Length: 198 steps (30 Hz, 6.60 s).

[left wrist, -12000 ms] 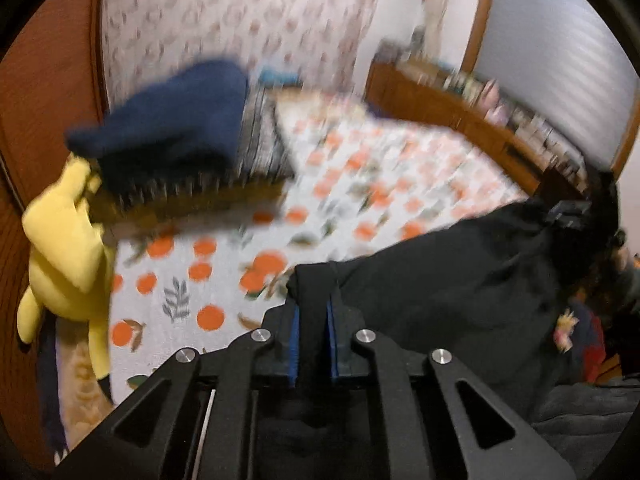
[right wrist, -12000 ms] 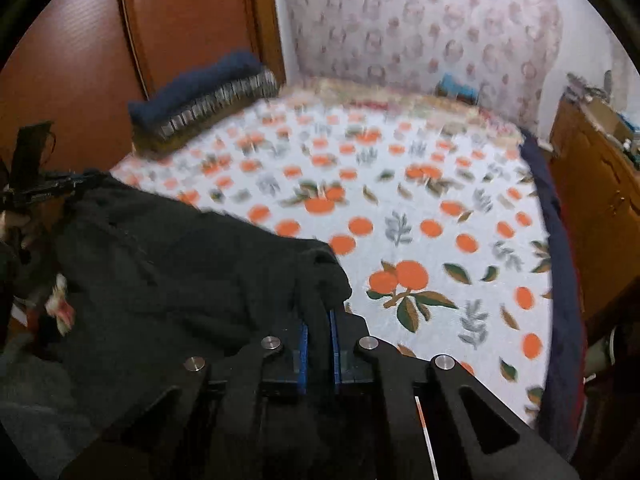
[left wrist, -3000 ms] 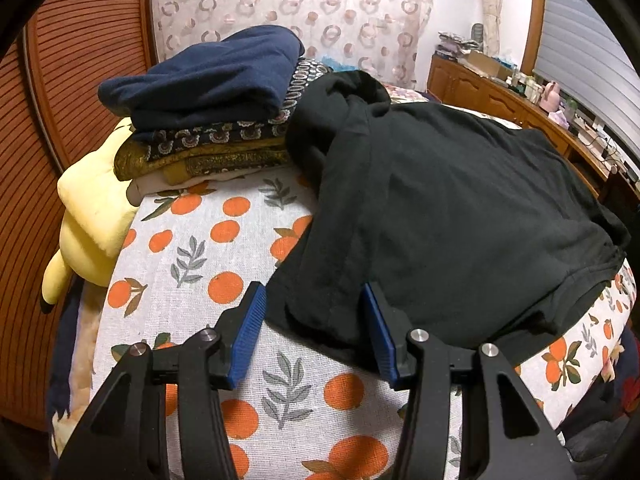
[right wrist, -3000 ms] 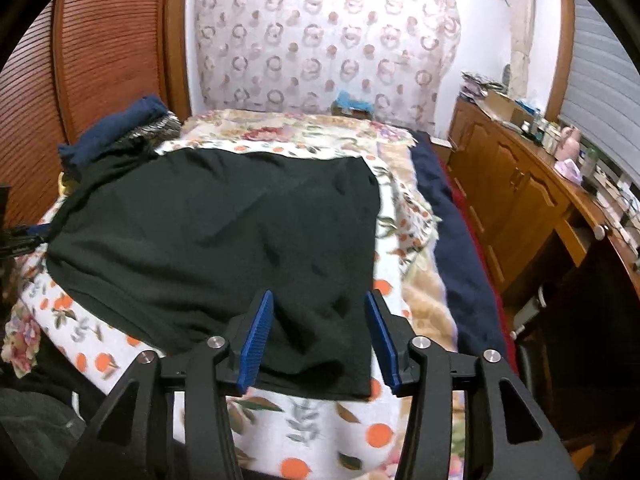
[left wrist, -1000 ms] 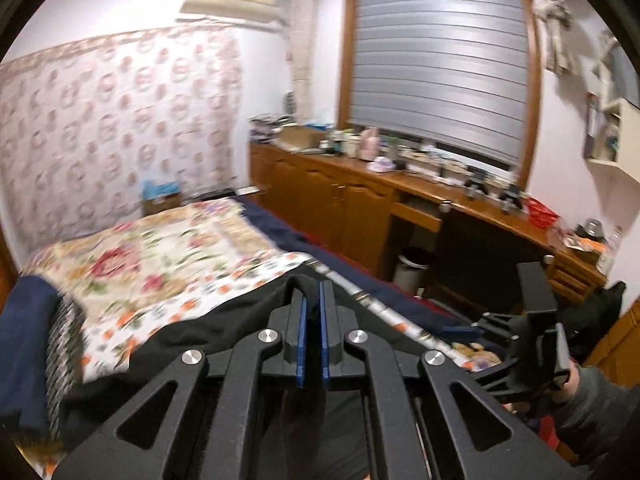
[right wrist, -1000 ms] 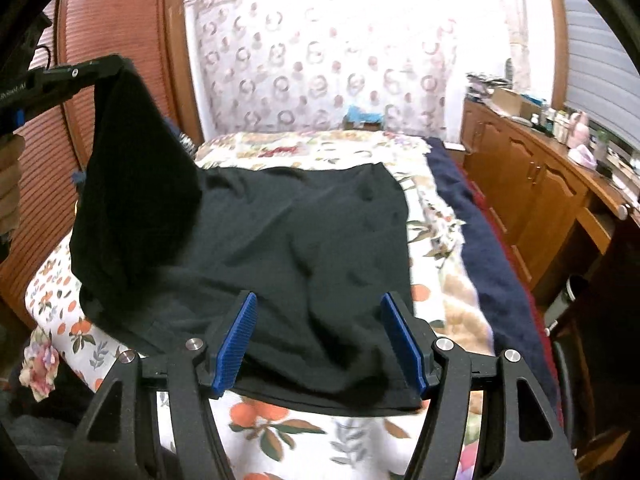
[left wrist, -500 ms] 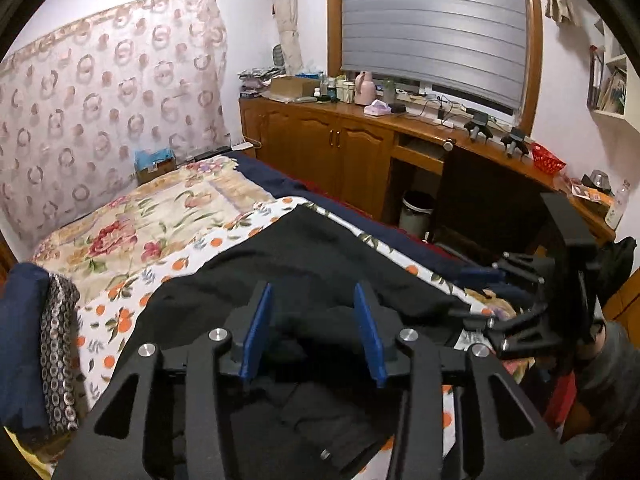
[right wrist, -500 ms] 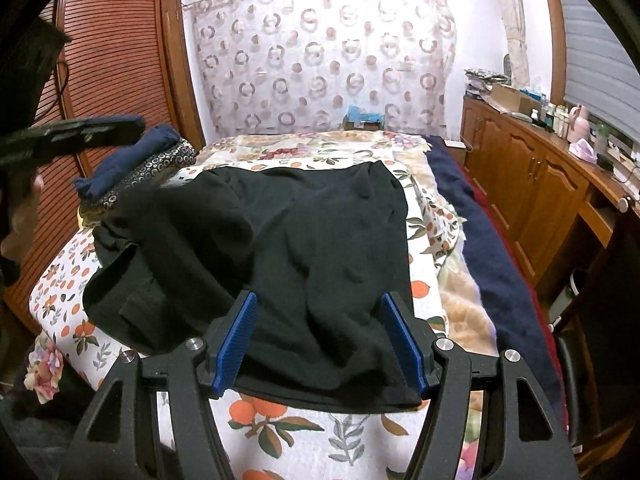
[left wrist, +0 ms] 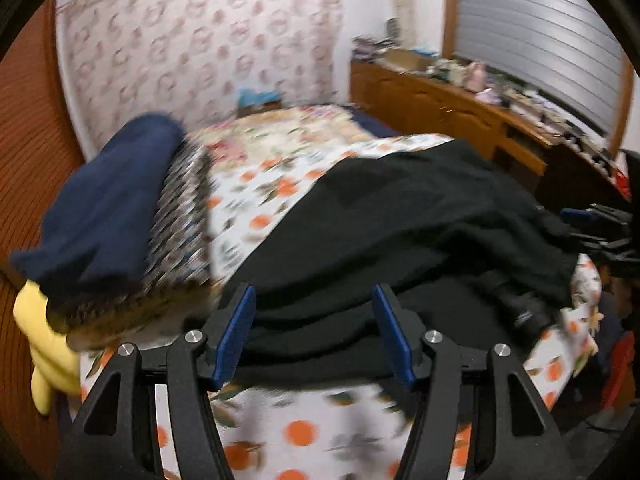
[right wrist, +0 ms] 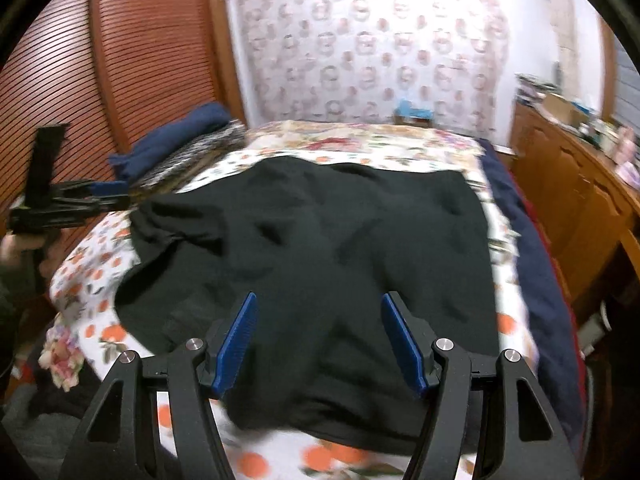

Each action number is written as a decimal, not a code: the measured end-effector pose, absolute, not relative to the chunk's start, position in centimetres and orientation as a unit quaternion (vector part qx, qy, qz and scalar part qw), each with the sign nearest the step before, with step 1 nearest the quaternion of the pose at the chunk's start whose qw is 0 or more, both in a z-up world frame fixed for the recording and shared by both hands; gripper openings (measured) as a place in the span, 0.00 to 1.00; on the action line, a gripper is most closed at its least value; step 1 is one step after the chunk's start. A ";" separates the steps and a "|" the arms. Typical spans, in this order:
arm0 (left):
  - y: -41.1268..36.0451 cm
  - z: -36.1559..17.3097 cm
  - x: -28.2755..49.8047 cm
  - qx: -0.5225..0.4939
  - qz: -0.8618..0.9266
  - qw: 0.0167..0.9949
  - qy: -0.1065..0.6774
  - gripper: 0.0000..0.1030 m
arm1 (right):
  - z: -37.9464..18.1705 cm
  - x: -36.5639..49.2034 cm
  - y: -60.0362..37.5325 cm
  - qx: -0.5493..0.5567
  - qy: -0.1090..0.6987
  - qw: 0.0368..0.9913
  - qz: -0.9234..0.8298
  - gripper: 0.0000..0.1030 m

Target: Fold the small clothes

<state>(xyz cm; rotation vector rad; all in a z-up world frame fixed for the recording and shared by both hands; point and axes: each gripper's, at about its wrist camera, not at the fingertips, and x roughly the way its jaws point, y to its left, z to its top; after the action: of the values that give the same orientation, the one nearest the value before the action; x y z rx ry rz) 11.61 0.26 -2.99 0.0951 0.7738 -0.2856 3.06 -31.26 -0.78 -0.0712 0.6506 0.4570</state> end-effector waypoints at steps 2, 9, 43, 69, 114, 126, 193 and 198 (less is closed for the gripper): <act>0.8 -4.0 12.4 0.045 -0.139 0.912 0.384 0.60 | -0.9 3.6 -29.6 -0.053 0.321 0.915 0.239 0.61; 0.6 -6.2 16.1 0.091 -0.133 0.905 0.394 0.60 | -1.4 6.6 -24.9 -0.114 0.336 0.892 0.281 0.59; 5.3 -3.5 9.3 0.001 -0.115 0.938 0.327 0.60 | -1.0 16.8 -13.2 -0.206 0.342 0.852 0.340 0.02; 0.1 -2.8 8.6 0.010 -0.172 0.931 0.322 0.60 | 4.9 21.8 -33.6 -0.112 0.326 0.938 0.018 0.31; -17.5 -5.7 11.2 0.092 -0.335 0.850 0.396 0.18 | -0.6 4.0 -31.9 -0.062 0.323 0.931 0.159 0.33; -17.9 -7.3 12.8 0.123 -0.321 0.845 0.409 0.35 | -1.1 5.5 -30.3 -0.055 0.330 0.918 0.212 0.40; -4.4 -3.3 11.2 0.003 -0.236 0.903 0.358 0.47 | -4.3 11.2 -24.5 -0.006 0.386 0.890 0.241 0.20; -4.6 -3.4 11.0 0.004 -0.237 0.904 0.356 0.47 | -2.4 8.0 -25.2 -0.011 0.337 0.905 0.261 0.04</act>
<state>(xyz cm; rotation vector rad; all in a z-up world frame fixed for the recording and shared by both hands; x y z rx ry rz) 10.99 -4.62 -3.44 0.0093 0.7351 -0.4895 8.01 -25.20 -2.44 -0.0225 0.6963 0.5383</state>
